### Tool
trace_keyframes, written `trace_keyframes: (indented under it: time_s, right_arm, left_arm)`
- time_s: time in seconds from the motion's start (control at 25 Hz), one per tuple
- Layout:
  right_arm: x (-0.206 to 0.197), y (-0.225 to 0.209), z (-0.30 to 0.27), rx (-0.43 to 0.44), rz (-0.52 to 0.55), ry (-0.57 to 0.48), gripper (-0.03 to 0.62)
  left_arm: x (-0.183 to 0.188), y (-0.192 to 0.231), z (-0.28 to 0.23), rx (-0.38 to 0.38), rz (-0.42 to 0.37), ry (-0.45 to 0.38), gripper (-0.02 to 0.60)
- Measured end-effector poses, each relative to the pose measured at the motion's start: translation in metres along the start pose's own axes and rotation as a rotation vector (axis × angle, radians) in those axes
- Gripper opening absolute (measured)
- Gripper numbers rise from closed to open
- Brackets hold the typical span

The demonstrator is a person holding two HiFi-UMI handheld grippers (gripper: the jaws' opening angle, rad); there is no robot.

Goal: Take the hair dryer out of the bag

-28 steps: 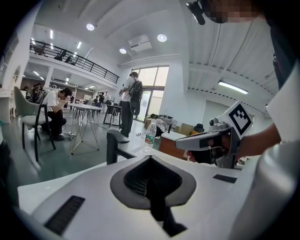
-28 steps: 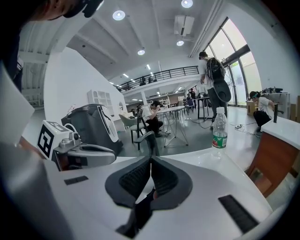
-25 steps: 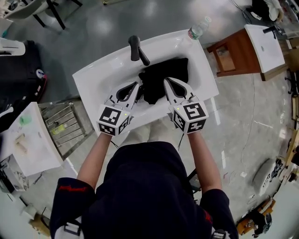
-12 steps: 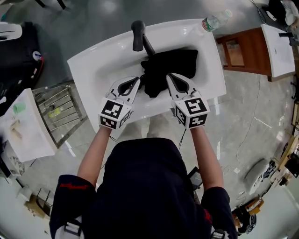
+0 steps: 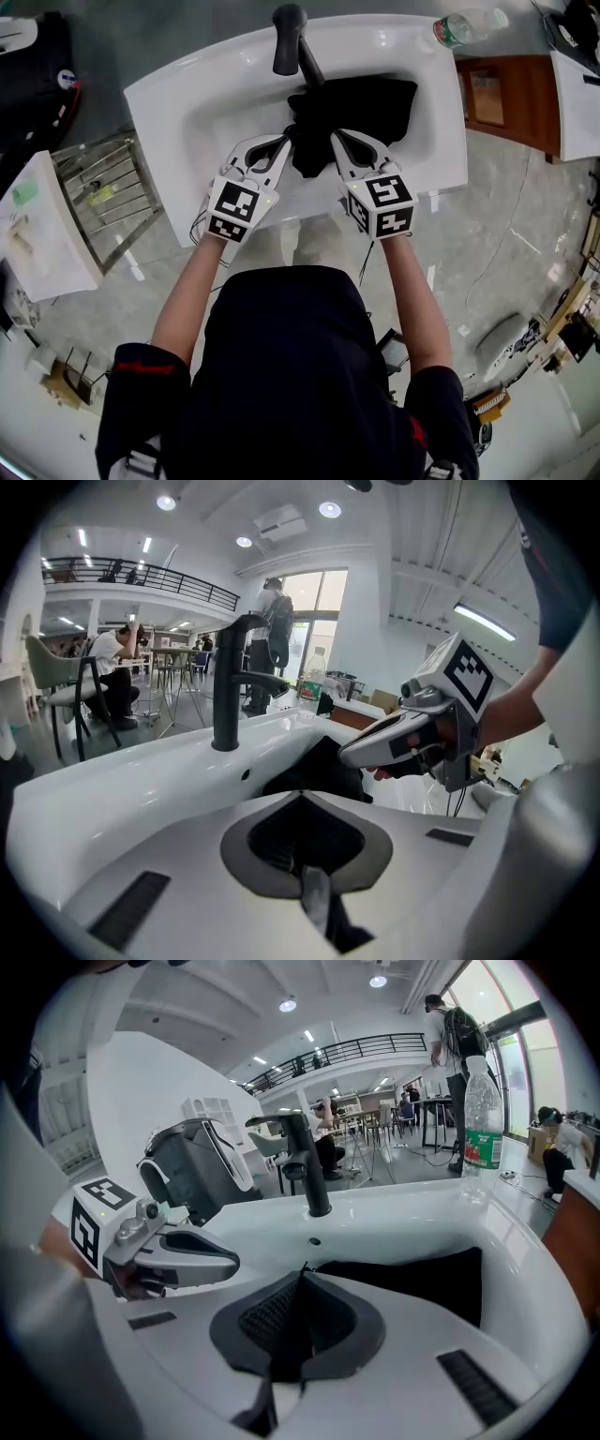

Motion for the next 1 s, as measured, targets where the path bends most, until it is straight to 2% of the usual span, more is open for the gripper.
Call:
trace_keyframes:
  time_s: [0.2,0.4,0.6,1.0]
  right_arm:
    - [-0.009,0.007,-0.006,0.009,0.037,0.018,0.034]
    - [-0.013,0.013,-0.010,0.041,0.041,0.050,0.035]
    - [-0.019,0.021,-0.012,0.059,0.051,0.073,0.038]
    - [-0.026,0.047,-0.016,0.067,0.118,0.131,0.247]
  left_arm:
    - [-0.009,-0.003,-0.001,0.009,0.015,0.008,0.012]
    - [-0.021,0.003,0.004,0.034,0.077,-0.009,0.012]
    - [-0.023,0.003,0.006,0.047,0.069,-0.005,0.012]
    - [-0.025,0.005,0.011,0.078,0.072,-0.013,0.012]
Point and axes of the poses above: the fingertips, and each gripper's own axes: z backward along the fingers, y to its left, x out of its top, the point moved 6 cm from there along z, backward along the fingers, and after that the axes turned 14 degrees about -x, right-handed, at the moved point
